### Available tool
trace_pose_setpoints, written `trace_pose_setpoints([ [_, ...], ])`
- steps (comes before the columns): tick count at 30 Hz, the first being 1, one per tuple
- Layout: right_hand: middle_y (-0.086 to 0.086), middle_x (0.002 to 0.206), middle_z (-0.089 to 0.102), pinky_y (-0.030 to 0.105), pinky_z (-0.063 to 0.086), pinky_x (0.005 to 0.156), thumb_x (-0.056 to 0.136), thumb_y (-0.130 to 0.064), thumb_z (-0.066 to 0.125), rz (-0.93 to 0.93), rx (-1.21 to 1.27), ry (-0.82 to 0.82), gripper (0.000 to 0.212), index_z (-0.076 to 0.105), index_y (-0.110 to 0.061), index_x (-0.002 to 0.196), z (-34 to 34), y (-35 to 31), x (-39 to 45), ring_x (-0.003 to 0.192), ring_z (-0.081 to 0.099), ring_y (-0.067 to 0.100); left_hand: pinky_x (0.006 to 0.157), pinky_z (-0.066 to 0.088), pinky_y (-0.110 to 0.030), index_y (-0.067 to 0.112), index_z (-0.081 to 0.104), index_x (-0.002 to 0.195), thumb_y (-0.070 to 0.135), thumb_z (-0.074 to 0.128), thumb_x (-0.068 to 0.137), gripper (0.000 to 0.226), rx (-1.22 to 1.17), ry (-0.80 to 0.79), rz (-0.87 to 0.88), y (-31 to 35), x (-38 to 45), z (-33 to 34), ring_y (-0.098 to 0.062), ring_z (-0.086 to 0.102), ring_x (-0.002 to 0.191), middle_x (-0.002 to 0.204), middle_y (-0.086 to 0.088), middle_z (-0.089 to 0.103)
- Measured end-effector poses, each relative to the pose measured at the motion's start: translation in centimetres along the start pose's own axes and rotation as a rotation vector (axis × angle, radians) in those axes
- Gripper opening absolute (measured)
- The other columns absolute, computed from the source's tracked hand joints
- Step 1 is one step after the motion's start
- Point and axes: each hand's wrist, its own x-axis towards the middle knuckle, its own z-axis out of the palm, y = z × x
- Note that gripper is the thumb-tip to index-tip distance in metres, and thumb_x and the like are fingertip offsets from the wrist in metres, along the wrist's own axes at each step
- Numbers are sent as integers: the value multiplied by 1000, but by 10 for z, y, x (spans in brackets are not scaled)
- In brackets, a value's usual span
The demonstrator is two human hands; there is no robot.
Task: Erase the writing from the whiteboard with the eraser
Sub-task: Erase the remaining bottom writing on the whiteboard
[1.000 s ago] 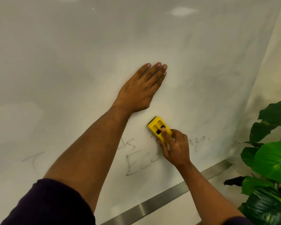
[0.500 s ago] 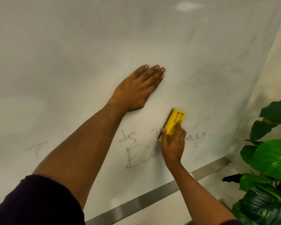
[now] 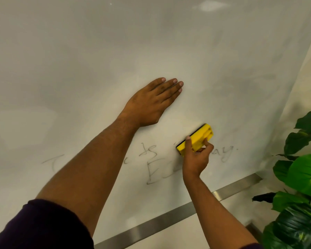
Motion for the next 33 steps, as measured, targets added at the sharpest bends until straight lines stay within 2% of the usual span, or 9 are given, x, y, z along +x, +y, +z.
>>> trace_pose_setpoints([
  [3, 10, 119, 61, 45, 54, 88, 91, -54, 69, -34, -88, -8, 54, 43, -18, 123, 10, 3, -17, 104, 63, 33, 132, 15, -46, 5, 14, 167, 16, 26, 109, 60, -17, -13, 10, -1, -5, -1, -29, 11, 162, 174, -13, 10],
  [6, 3, 108, 65, 44, 56, 82, 86, -59, 73, -212, -55, -172, 51, 43, -33, 118, 0, 10, -29, 94, 65, 23, 133, 9, -45, 7, 6, 168, 18, 22, 110, 61, -20, -54, 27, -2, -6, 0, -28, 4, 163, 175, -12, 2],
  [10, 5, 129, 62, 38, 51, 91, 90, -56, 69, -109, -52, 14, 55, 49, -20, 126, 6, -5, -1, 111, 63, 30, 134, 8, -44, 6, 6, 168, 19, 21, 111, 60, 3, -71, 74, -14, -9, -6, -28, 4, 163, 175, -12, 2],
  [15, 1, 100, 57, 21, 45, 56, 87, -53, 72, -655, -291, -272, 60, 56, -17, 132, -2, 8, -39, 74, 58, 16, 133, 13, -46, 4, 18, 166, 28, 26, 112, 59, 24, 72, -97, -38, -25, -18, -31, 14, 162, 174, -15, 16],
  [18, 0, 110, 63, 40, 56, 70, 86, -60, 69, -386, -166, -85, 56, 52, -23, 124, 11, -15, -28, 87, 65, 22, 133, 15, -46, 5, 16, 167, 29, 22, 113, 59, 32, 66, -119, -43, -30, -22, -30, 12, 162, 174, -14, 14],
  [20, -1, 123, 61, 41, 54, 77, 88, -57, 67, -290, -129, 2, 59, 52, -19, 130, 28, -30, -35, 102, 64, 25, 132, 15, -45, 6, 15, 167, 28, 20, 113, 58, 18, 46, -107, -44, -32, -24, -29, 11, 162, 174, -13, 13],
  [26, 3, 100, 61, 36, 52, 62, 86, -55, 77, -466, -236, -211, 59, 56, -16, 125, 16, 1, -89, 79, 63, 26, 131, 21, -46, 5, 22, 165, 21, 27, 112, 56, 11, 80, -104, -41, -40, -21, -30, 18, 161, 173, -13, 20],
  [29, -4, 110, 65, 36, 52, 69, 82, -59, 75, -407, -141, -174, 56, 53, -23, 119, 24, -13, -75, 87, 64, 21, 131, 21, -47, 4, 23, 165, 20, 30, 111, 57, 20, 84, -102, -42, -40, -20, -30, 17, 161, 173, -14, 20],
  [33, 2, 115, 58, 34, 52, 72, 87, -50, 74, -421, -109, -139, 60, 53, -13, 130, 32, -21, -83, 94, 63, 26, 131, 20, -47, 5, 22, 166, 18, 30, 110, 58, 12, 87, -107, -41, -43, -20, -30, 17, 161, 173, -13, 19],
])
